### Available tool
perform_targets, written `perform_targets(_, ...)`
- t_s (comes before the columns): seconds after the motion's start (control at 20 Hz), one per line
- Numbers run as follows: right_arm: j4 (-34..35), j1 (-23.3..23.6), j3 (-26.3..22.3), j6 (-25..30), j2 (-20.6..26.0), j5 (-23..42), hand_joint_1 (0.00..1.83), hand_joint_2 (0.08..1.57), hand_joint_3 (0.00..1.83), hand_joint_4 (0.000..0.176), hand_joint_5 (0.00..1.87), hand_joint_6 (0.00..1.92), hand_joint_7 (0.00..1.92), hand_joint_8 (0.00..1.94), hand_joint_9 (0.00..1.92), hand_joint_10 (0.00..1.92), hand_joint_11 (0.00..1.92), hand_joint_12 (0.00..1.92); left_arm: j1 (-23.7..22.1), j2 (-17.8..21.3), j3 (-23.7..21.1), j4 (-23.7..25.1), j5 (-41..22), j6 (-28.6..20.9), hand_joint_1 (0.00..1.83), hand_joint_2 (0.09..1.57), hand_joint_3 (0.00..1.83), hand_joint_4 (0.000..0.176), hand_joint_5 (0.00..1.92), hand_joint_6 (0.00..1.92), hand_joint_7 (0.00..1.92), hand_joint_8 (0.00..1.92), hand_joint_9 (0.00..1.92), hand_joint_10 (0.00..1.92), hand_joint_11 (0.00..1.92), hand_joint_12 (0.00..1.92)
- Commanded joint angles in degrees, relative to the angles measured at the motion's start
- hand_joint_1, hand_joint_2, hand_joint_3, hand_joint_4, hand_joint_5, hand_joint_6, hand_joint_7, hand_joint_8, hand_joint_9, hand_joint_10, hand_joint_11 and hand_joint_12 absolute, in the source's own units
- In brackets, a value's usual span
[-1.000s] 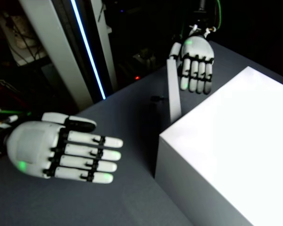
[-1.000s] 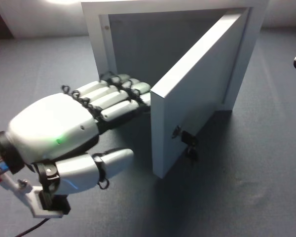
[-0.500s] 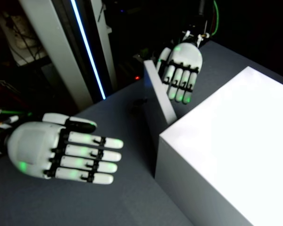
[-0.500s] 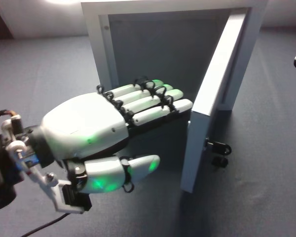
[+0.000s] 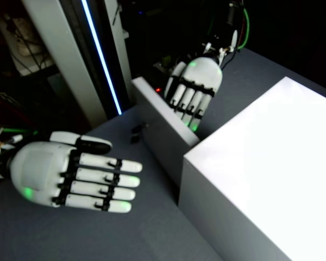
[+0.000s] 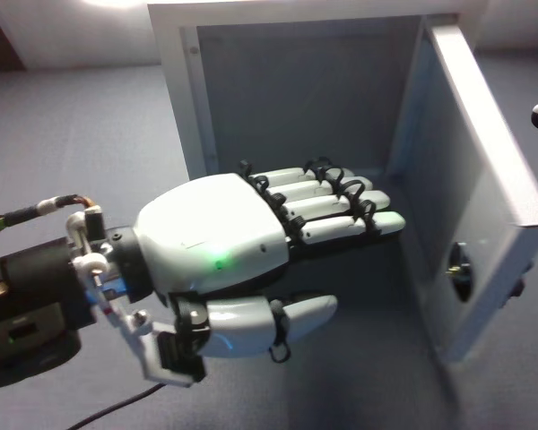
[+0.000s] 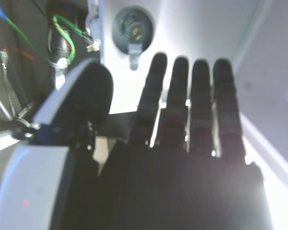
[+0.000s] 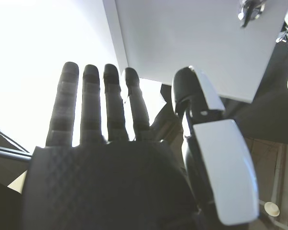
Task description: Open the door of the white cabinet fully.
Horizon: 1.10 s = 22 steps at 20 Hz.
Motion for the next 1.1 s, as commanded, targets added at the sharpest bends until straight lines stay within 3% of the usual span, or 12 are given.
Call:
perform_targets(0.0,1.51,0.15,0.3,0.54,0.25,6.99,0.5,1.39,0.0,0.0,0.23,0.0,0.22,0.0,0.18,0.0,0.15,0.03,-0.88,-0.38,-0.09,-0.76,-6.82,-0.33,0.11,1.57,0.21,0.0,0.16,0.0,0.12,0.0,0.09,0.0,0.15,0.03)
perform_targets(0.2,1.51,0.15,0.39,0.55,0.21,7.0,0.52,1.37,0.0,0.0,0.26,0.01,0.26,0.01,0.23,0.01,0.23,0.05,-1.25,-1.08,0.24,-0.52,-6.8,-0.33,0.0,1.57,0.21,0.0,0.06,0.0,0.02,0.0,0.01,0.0,0.07,0.0)
perform_targets(0.65,1.51,0.15,0.55,0.55,0.18,7.0,0.52,1.38,0.0,0.0,0.24,0.0,0.23,0.0,0.19,0.0,0.19,0.03,-0.55,-0.61,0.28,-1.19,-7.51,-0.75,0.0,1.57,0.21,0.0,0.12,0.01,0.09,0.01,0.08,0.02,0.13,0.02)
perform_targets(0.9,1.69,0.15,0.57,0.55,0.19,7.0,0.5,1.39,0.0,0.0,0.24,0.0,0.22,0.0,0.19,0.0,0.17,0.02,2.06,2.55,-0.59,-4.95,-10.0,-0.75,0.0,1.57,0.26,0.0,0.16,0.01,0.12,0.01,0.1,0.0,0.16,0.02)
perform_targets(1.05,2.09,0.15,0.57,0.55,0.31,7.02,0.49,1.39,0.0,0.0,0.24,0.0,0.23,0.0,0.19,0.0,0.16,0.01,4.56,5.84,-1.92,-8.34,-12.45,0.18,0.0,1.57,0.22,0.0,0.06,0.0,0.01,0.0,0.01,0.0,0.08,0.0)
